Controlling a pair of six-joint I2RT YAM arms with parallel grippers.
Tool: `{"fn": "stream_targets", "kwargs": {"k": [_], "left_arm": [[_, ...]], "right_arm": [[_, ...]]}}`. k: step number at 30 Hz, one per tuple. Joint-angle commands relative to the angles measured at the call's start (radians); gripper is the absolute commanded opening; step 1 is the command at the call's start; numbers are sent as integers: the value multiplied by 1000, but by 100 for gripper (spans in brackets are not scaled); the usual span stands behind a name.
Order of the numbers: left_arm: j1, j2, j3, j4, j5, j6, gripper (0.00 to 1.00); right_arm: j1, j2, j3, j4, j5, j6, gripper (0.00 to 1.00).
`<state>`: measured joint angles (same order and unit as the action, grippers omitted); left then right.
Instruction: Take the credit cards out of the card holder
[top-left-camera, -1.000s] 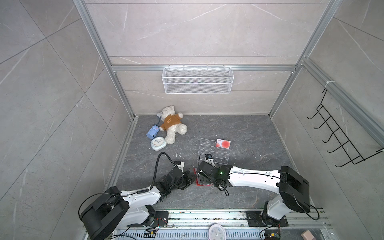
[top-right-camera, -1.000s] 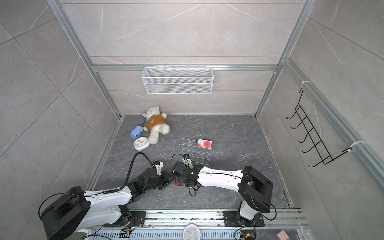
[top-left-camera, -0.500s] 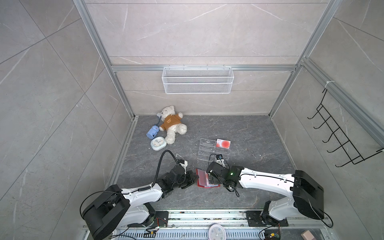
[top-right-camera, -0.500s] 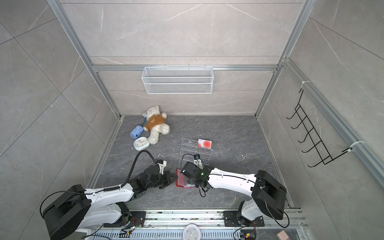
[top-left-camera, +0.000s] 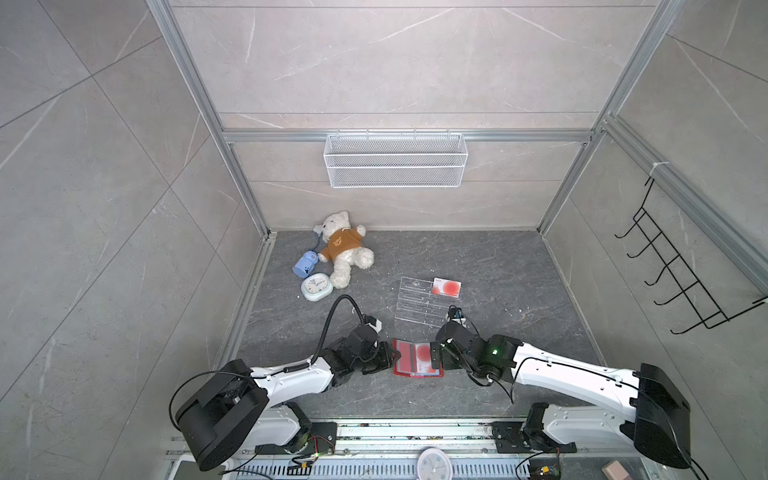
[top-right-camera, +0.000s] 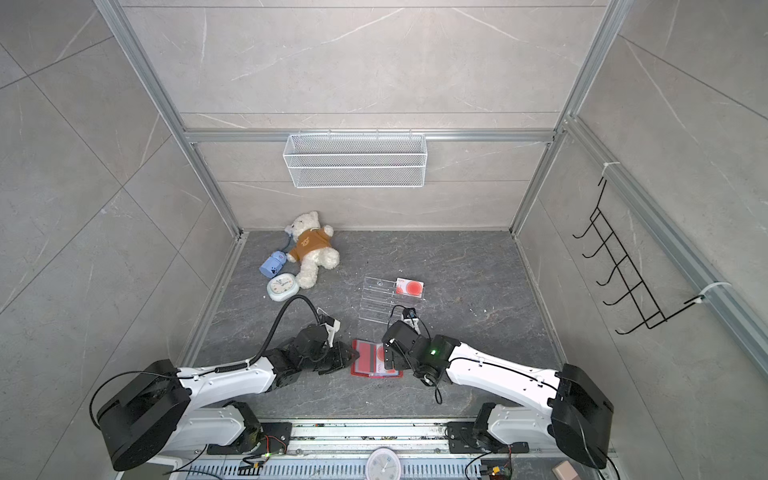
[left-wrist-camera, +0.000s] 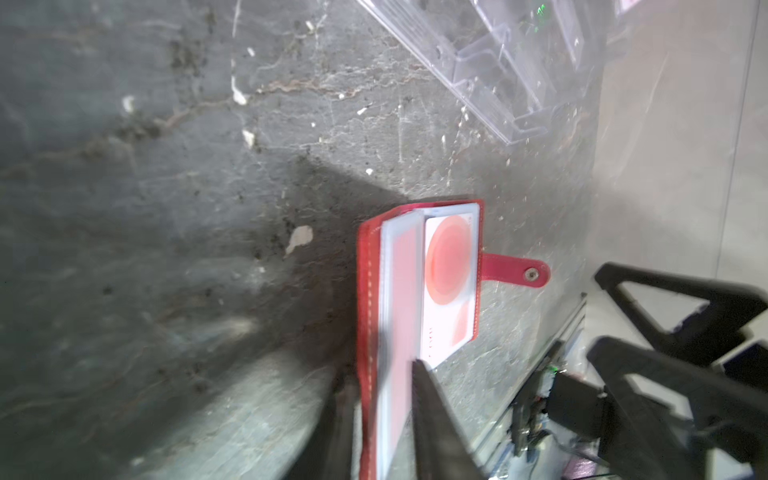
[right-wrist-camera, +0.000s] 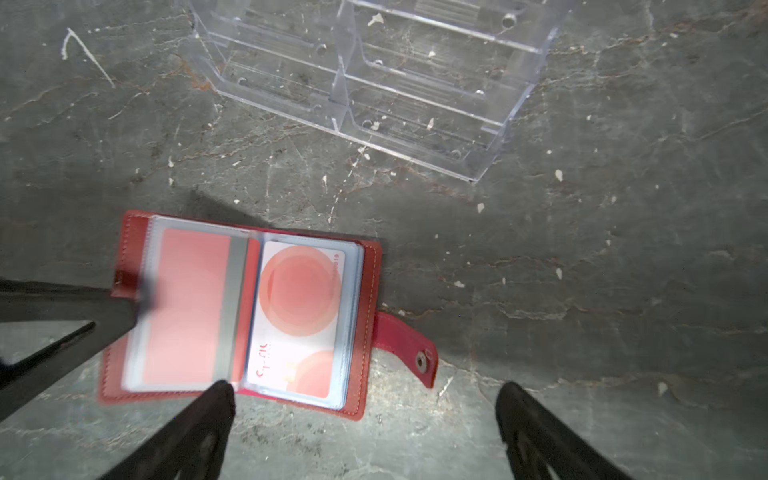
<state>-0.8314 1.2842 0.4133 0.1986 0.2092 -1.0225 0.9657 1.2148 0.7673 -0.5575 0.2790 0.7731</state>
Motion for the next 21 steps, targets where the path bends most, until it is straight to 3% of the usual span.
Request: {"fn": "stream_targets", "kwargs": {"k": [1, 5, 11, 21], "left_arm": [[-2, -35, 28, -65, -41, 24, 41], [-2, -123, 58, -194, -119, 31, 56], [-2, -293, 78, -279, -234, 48, 63], [-3, -368, 90, -195, -213, 31, 75]], "right_arm": [[-28, -50, -18, -12, -91, -29, 98], [-54, -114, -40, 4, -142, -29, 92], [-107, -168, -69, 48, -201, -33, 76], [-153, -86, -108, 204, -345, -32, 34]]}}
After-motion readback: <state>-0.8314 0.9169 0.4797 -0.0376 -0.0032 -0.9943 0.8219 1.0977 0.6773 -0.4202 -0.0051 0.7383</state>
